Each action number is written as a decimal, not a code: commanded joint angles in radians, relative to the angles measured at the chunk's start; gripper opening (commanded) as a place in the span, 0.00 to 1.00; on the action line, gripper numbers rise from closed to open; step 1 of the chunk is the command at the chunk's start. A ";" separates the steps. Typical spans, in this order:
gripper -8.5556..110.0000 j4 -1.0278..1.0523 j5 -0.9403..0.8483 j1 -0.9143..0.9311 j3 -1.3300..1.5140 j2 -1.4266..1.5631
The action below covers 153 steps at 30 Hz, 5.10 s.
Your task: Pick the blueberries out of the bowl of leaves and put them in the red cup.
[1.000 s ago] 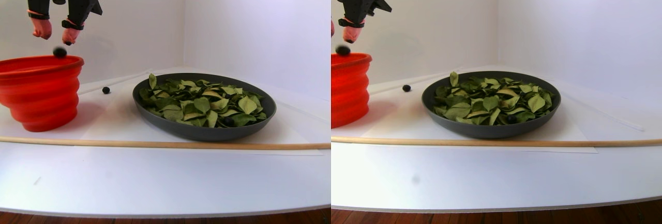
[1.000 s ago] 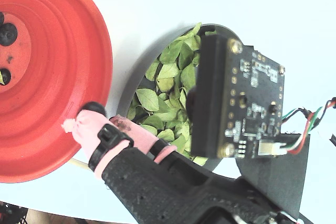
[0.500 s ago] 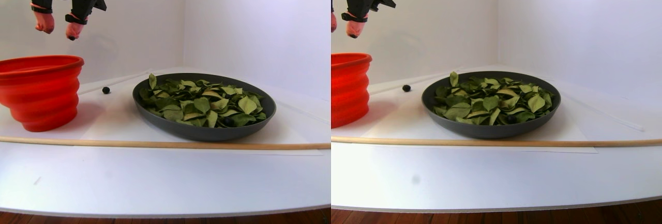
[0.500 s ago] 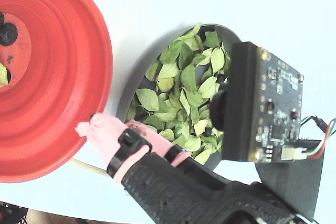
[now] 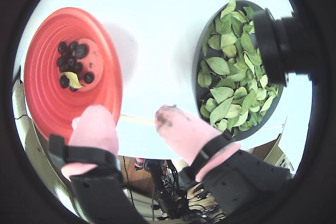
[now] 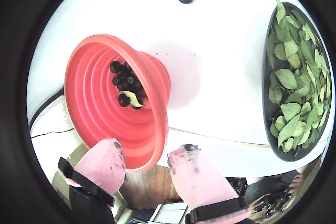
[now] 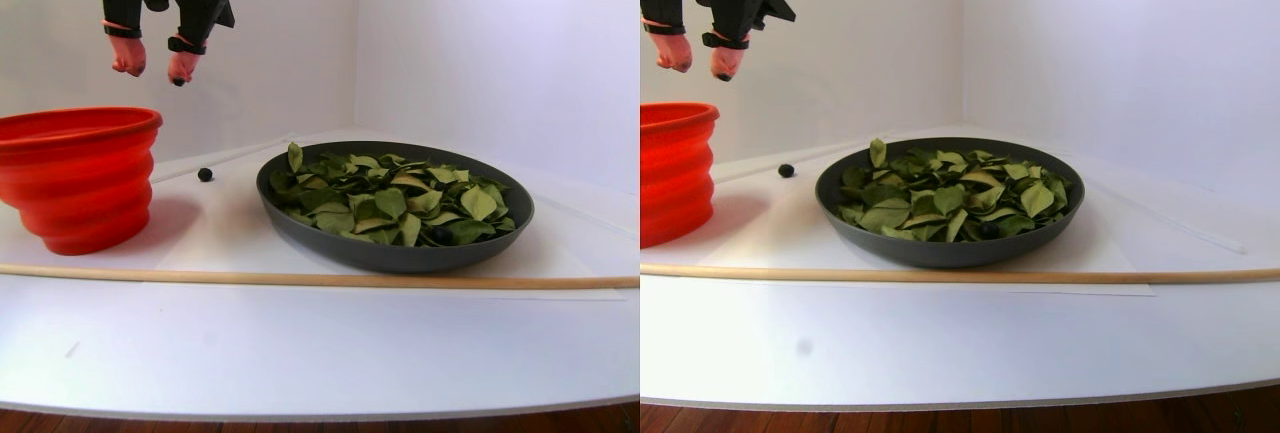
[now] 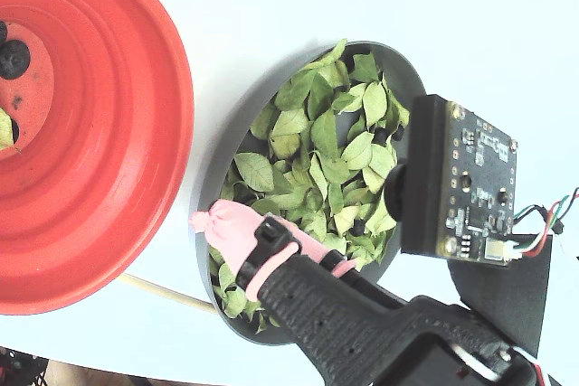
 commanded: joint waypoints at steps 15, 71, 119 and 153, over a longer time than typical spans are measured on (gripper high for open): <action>0.20 0.054 -0.058 0.109 -0.080 0.147; 0.19 0.063 -0.368 0.555 -0.043 0.057; 0.18 -0.100 -0.508 0.807 0.012 -0.153; 0.19 -0.304 -0.522 0.833 -0.046 -0.468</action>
